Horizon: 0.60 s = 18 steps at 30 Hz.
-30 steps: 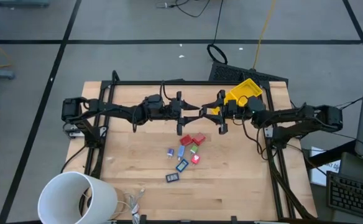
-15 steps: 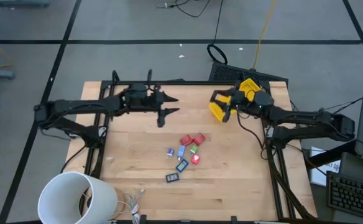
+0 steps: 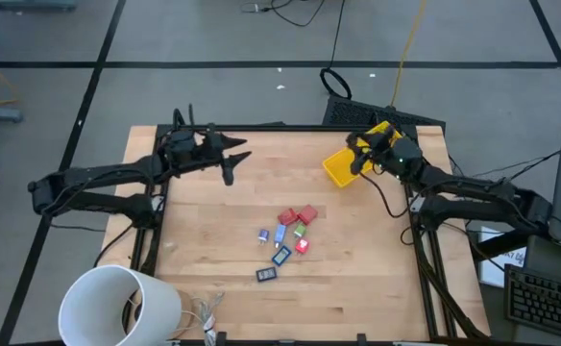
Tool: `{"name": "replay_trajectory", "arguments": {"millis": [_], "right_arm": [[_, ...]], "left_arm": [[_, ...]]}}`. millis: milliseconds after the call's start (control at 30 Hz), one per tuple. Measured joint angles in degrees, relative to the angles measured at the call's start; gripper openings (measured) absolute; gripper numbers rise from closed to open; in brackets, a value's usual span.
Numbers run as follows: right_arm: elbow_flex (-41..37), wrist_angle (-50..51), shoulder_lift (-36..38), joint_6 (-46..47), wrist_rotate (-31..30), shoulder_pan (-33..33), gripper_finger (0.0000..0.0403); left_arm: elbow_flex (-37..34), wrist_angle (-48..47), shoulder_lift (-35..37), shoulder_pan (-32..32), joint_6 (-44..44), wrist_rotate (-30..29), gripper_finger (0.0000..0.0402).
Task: Pick & Place Office items
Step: Put the black digital clock into the right yellow bin
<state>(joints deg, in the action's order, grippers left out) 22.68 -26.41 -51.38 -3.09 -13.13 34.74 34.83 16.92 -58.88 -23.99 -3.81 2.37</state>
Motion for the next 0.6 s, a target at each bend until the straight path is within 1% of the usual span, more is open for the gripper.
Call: {"name": "replay_trajectory", "arguments": {"millis": [133, 233, 367, 533, 600], "right_arm": [[-2.0, 1.0, 2.1, -0.1, -5.0, 3.9, 0.0154], [-2.1, 5.7, 3.0, 3.4, -8.0, 6.8, 0.0152], [-2.1, 12.8, 2.5, 7.9, -7.9, 10.8, 0.0153], [-2.1, 15.9, 1.1, 9.8, -7.6, 14.7, 0.0155], [-2.1, 17.0, 0.4, 10.0, -6.4, 15.4, 0.0153]], "left_arm": [[0.0, 0.2, 0.4, 0.5, 1.0, 0.1, 0.0184], [0.0, 0.2, 0.4, 0.5, 1.0, 0.1, 0.0184], [0.0, 0.2, 0.4, 0.5, 1.3, 0.1, 0.0184], [0.0, 0.1, 0.4, 0.5, 1.6, 0.2, 0.0184], [0.0, 0.1, 0.4, 0.5, 1.6, 0.2, 0.0184]]}}
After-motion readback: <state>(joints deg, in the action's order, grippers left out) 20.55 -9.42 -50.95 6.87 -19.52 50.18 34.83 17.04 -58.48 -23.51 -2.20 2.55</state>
